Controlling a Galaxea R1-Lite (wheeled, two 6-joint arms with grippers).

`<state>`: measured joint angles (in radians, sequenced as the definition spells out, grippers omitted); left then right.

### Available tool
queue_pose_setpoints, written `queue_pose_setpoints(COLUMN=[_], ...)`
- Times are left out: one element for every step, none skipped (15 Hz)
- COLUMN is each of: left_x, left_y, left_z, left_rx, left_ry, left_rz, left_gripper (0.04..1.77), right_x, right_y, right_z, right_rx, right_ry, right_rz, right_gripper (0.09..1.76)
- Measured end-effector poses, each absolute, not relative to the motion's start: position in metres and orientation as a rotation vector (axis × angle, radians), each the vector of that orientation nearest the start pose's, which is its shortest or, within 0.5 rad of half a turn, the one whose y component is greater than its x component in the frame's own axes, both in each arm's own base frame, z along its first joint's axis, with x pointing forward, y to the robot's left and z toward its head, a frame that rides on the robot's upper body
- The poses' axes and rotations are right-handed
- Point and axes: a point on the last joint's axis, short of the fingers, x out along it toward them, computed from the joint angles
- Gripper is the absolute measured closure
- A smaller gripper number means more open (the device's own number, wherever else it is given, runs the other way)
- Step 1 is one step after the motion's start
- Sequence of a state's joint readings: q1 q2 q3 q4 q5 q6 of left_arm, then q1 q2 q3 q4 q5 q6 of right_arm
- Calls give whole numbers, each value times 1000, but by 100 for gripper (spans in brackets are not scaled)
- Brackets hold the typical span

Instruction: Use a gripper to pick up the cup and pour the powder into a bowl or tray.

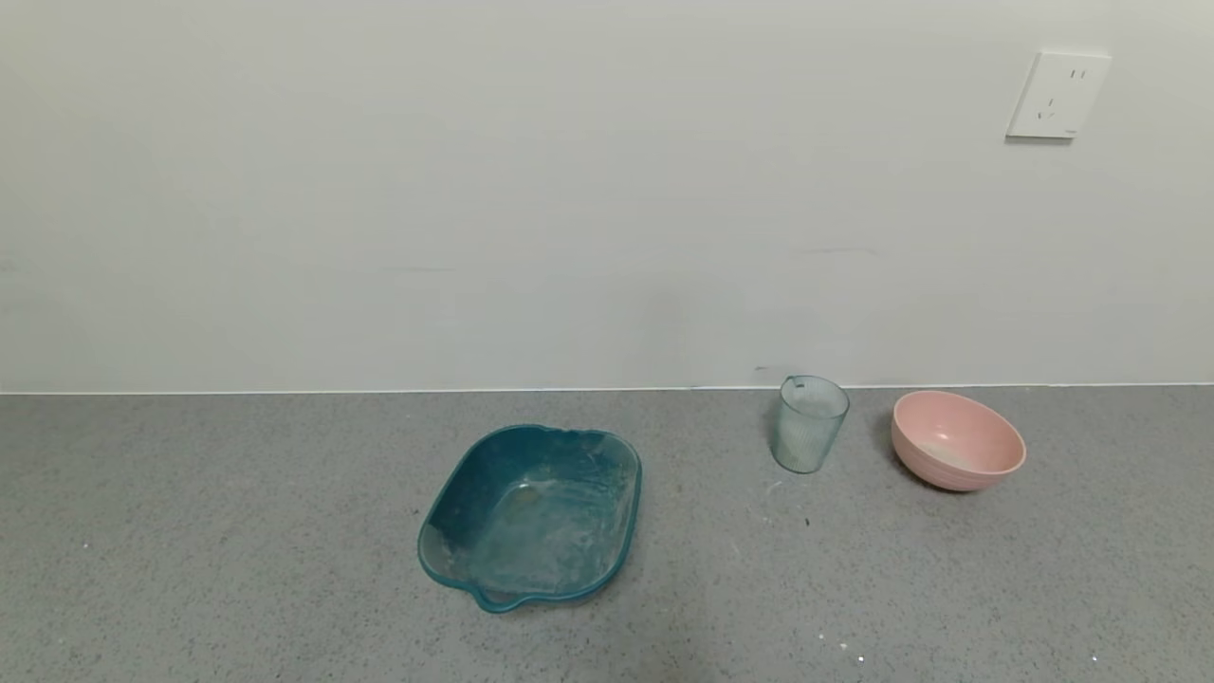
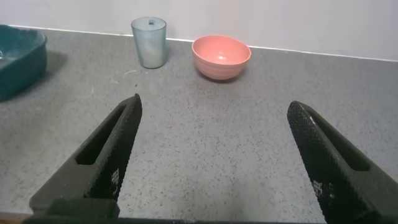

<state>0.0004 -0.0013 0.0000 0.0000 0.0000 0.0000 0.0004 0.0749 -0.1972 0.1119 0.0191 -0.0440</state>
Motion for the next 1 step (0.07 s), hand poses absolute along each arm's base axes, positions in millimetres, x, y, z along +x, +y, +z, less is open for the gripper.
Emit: queue_pose_setpoints(left_x=[-23], left_y=[0], left_z=[75], left_rx=[0], left_ry=[-1], left_rz=[0], left_gripper=[9], right_x=[-30], right_y=[0], right_z=[110], right_rx=[-48], right_ry=[-16], right_rz=[21], right_gripper=[15])
